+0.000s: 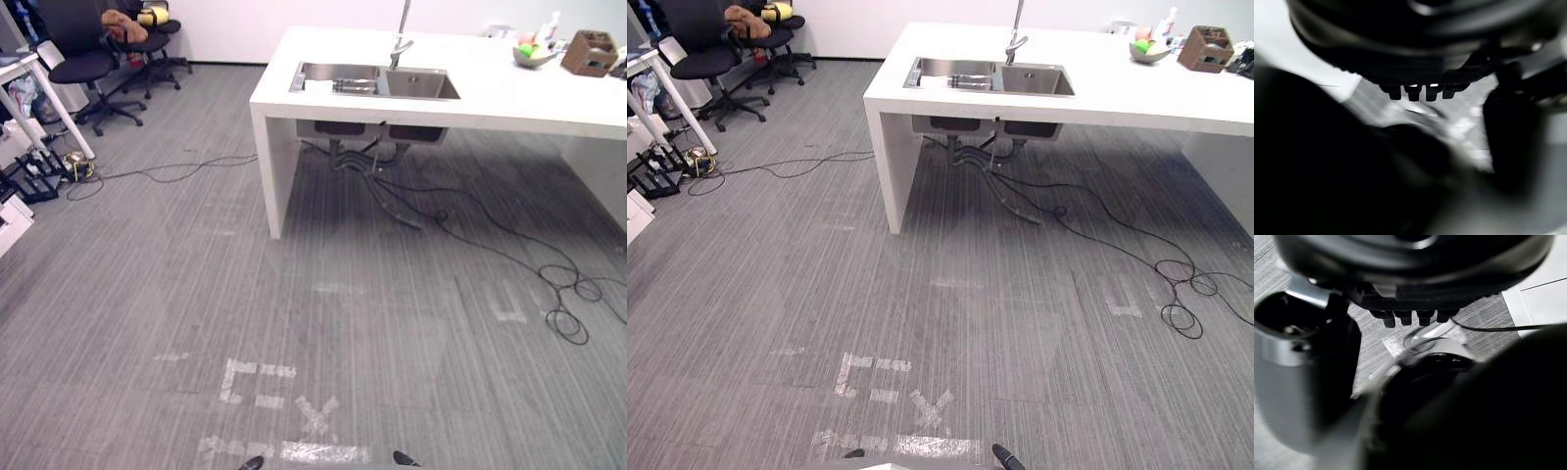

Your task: Walk over to the sink, pick up the cup, carry it to the dishwasher, place the cup inside the dishwasher, then close the dishwasher door

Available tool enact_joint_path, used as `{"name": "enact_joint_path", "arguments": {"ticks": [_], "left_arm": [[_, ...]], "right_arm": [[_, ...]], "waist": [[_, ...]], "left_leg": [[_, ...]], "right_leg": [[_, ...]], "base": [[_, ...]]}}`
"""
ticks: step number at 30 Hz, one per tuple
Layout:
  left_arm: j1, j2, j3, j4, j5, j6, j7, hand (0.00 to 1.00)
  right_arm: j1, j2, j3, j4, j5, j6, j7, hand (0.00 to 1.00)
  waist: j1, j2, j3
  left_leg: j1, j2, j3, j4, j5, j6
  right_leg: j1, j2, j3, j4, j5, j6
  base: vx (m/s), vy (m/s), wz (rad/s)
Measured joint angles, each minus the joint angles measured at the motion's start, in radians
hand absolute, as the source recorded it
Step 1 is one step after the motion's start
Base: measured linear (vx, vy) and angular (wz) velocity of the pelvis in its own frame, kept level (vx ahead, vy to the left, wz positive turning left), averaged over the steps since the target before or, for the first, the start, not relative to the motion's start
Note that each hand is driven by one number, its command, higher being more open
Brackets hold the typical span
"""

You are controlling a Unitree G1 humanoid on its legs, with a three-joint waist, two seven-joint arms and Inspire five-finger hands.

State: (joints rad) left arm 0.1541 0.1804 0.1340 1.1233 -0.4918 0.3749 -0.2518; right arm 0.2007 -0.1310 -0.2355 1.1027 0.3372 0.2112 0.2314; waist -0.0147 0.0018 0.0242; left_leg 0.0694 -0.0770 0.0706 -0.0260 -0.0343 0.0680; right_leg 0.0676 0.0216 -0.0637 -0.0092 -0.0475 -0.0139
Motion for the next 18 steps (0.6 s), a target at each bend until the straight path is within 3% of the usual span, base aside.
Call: {"name": "enact_joint_path", "arguments": {"ticks": [4, 6, 13, 18], "left_arm": [[-0.035, -0.012, -0.013, 0.011, 0.065, -0.073, -0.026, 1.0], [-0.035, -0.015, -0.013, 0.01, 0.068, -0.094, -0.026, 1.0], [-0.054, -0.024, -0.027, -0.019, 0.17, -0.156, -0.019, 1.0], [-0.075, -0.046, -0.029, -0.026, 0.179, -0.201, 0.036, 1.0]], "right_arm": [[-0.044, 0.013, 0.007, -0.009, -0.193, -0.11, -0.047, 1.0], [-0.065, 0.015, 0.008, -0.009, -0.232, -0.123, -0.064, 1.0], [-0.125, 0.021, 0.035, -0.011, -0.246, -0.107, -0.065, 1.0], [-0.154, 0.058, 0.05, -0.012, -0.243, -0.115, -0.065, 1.0]], "waist": [[-0.003, 0.0, 0.0], [-0.002, 0.001, 0.002], [-0.001, 0.002, 0.013], [-0.001, 0.008, 0.021]], "left_leg": [[0.022, -0.001, 0.009, -0.025, 0.0, -0.001], [0.022, -0.001, 0.009, -0.028, 0.0, -0.002], [0.031, -0.001, 0.001, -0.032, -0.001, -0.012], [0.039, -0.001, -0.005, -0.032, -0.002, -0.015]], "right_leg": [[0.016, 0.001, -0.003, -0.027, 0.006, 0.009], [0.018, 0.001, -0.004, -0.034, 0.008, 0.014], [0.034, 0.002, -0.023, -0.044, 0.008, 0.026], [0.042, 0.0, -0.031, -0.044, 0.006, 0.032]], "base": [[0.02, 0.007, -0.06], [0.0, 0.0, 0.0], [0.0, -0.004, 0.02], [-0.01, -0.002, 0.02]]}}
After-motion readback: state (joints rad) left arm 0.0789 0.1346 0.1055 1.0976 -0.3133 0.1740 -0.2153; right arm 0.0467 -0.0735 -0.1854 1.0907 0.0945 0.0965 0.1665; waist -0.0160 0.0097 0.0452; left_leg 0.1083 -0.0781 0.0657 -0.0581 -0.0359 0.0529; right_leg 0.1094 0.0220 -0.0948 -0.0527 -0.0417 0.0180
